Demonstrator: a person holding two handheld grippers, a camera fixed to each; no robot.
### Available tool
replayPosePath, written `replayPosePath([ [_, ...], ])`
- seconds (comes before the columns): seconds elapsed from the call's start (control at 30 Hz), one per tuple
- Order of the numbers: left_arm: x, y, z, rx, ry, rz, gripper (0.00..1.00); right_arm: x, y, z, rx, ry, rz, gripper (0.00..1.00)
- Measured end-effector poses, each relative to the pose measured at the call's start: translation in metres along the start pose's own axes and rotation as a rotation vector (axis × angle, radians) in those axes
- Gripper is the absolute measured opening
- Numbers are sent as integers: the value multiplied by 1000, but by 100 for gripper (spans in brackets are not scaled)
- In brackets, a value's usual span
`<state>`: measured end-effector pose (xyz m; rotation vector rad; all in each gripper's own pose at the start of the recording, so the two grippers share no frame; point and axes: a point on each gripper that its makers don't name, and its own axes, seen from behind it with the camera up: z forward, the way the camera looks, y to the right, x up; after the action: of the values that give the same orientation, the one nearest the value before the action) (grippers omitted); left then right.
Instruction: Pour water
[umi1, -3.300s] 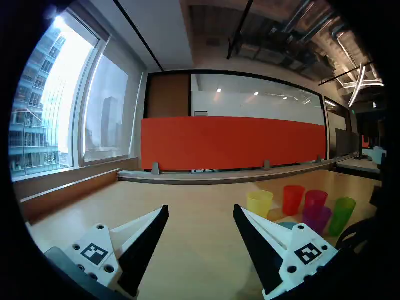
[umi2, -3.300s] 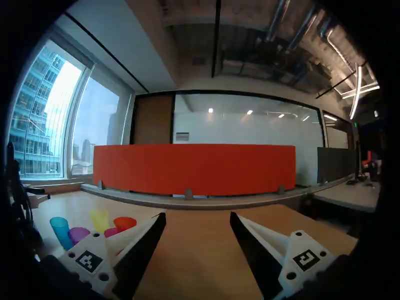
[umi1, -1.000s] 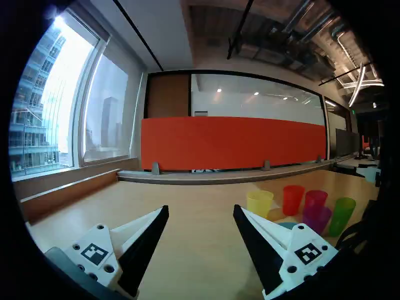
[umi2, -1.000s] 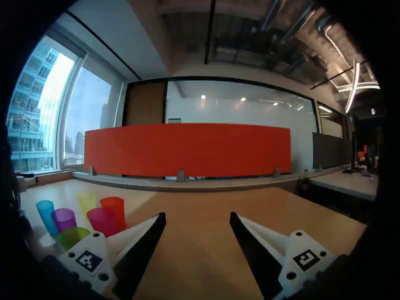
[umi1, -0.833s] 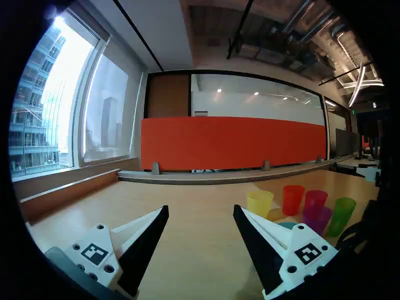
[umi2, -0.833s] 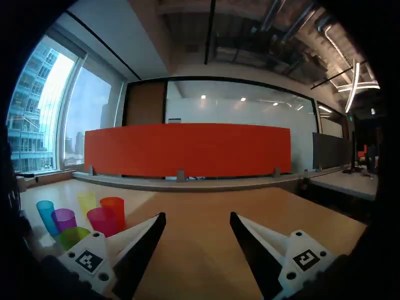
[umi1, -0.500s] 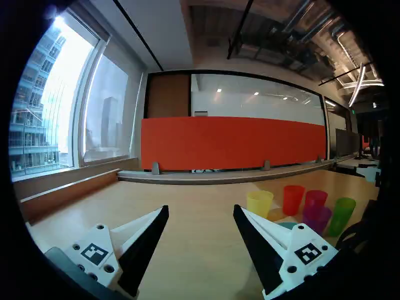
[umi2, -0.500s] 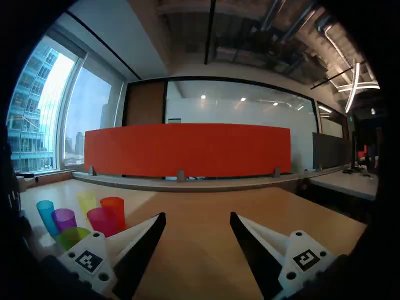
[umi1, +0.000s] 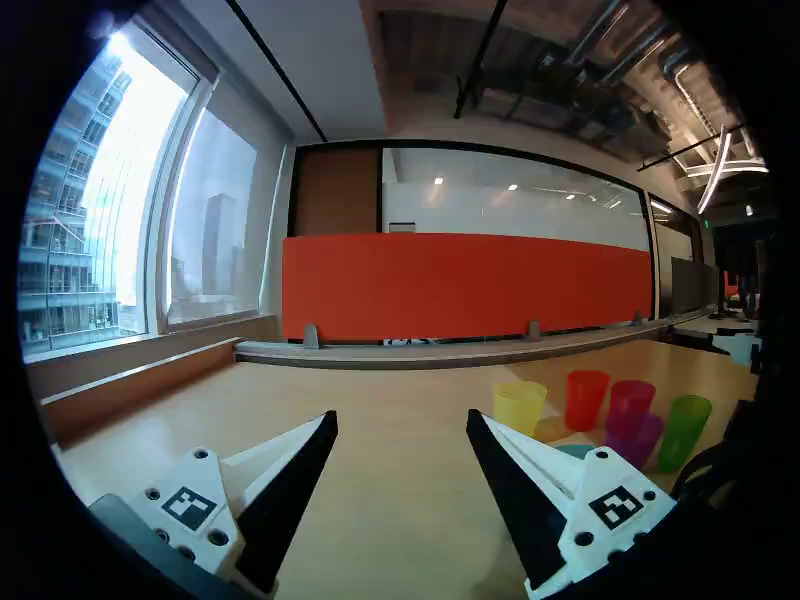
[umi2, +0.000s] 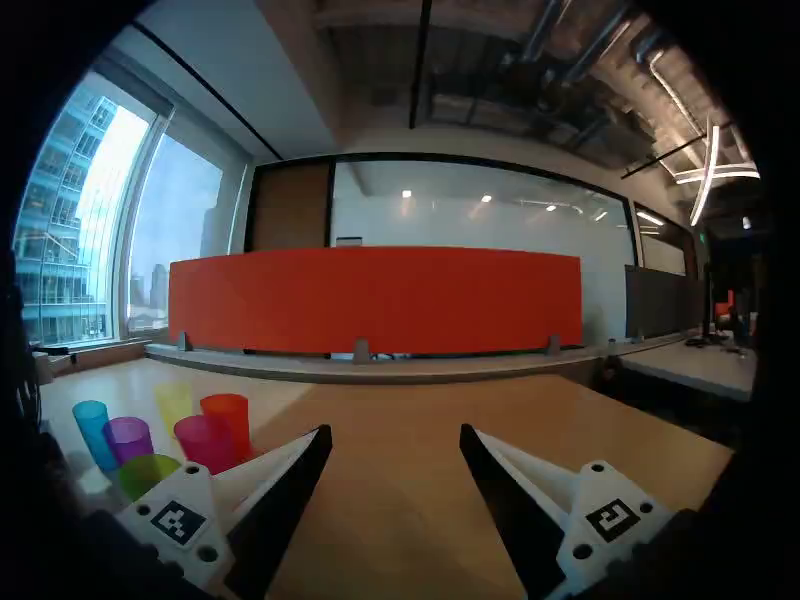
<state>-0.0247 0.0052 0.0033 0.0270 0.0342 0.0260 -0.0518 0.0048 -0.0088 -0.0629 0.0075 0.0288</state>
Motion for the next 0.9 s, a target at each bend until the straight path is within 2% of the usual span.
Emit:
replayPosePath([
  [0.9, -1, 0, 1, 0, 0, -2, 96, -1, 0, -1, 0, 0, 0, 99],
])
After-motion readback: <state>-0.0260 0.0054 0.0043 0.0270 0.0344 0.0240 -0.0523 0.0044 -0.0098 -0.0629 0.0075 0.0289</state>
